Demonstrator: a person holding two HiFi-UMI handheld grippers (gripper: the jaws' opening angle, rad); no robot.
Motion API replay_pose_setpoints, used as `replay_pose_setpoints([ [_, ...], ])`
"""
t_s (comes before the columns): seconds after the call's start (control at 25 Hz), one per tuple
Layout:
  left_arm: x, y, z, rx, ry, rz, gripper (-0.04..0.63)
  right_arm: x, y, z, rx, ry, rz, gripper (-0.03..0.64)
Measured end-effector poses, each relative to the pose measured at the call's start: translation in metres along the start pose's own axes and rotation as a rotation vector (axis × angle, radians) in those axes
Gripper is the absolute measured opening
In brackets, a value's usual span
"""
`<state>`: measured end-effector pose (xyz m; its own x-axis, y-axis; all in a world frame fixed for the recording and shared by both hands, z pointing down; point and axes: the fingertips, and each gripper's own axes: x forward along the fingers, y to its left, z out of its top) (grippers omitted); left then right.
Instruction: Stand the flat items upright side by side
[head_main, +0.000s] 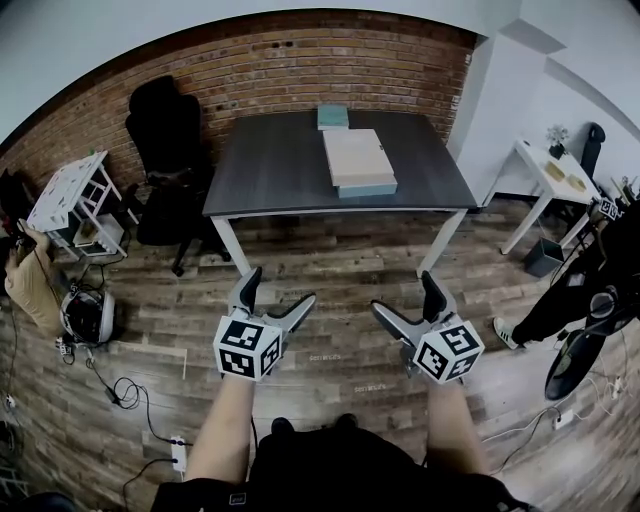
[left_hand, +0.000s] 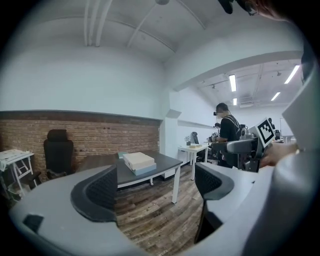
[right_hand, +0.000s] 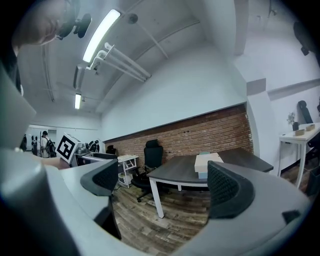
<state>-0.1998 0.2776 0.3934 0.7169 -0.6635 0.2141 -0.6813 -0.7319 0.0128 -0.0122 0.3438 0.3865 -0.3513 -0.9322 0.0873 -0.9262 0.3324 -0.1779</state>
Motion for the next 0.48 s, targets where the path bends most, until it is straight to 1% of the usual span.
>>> replay_pose_setpoints([
  [0.12, 0.007, -0.013, 0.002, -0.004, -0.005, 0.018, 0.494, -0.009, -0.013, 0.003, 0.012, -0.015, 0.01, 0.543],
  [0.28, 0.012, -0.023, 0.004, -0.016, -0.014, 0.04, 0.499, -0.02, -0.029, 0.011, 0.021, -0.032, 0.019, 0.543],
  [0.48, 0.021, -0.032, 0.005, -0.026, -0.023, 0.042, 0.499, -0.027, -0.041, 0.005, 0.027, -0.019, 0.019, 0.541],
])
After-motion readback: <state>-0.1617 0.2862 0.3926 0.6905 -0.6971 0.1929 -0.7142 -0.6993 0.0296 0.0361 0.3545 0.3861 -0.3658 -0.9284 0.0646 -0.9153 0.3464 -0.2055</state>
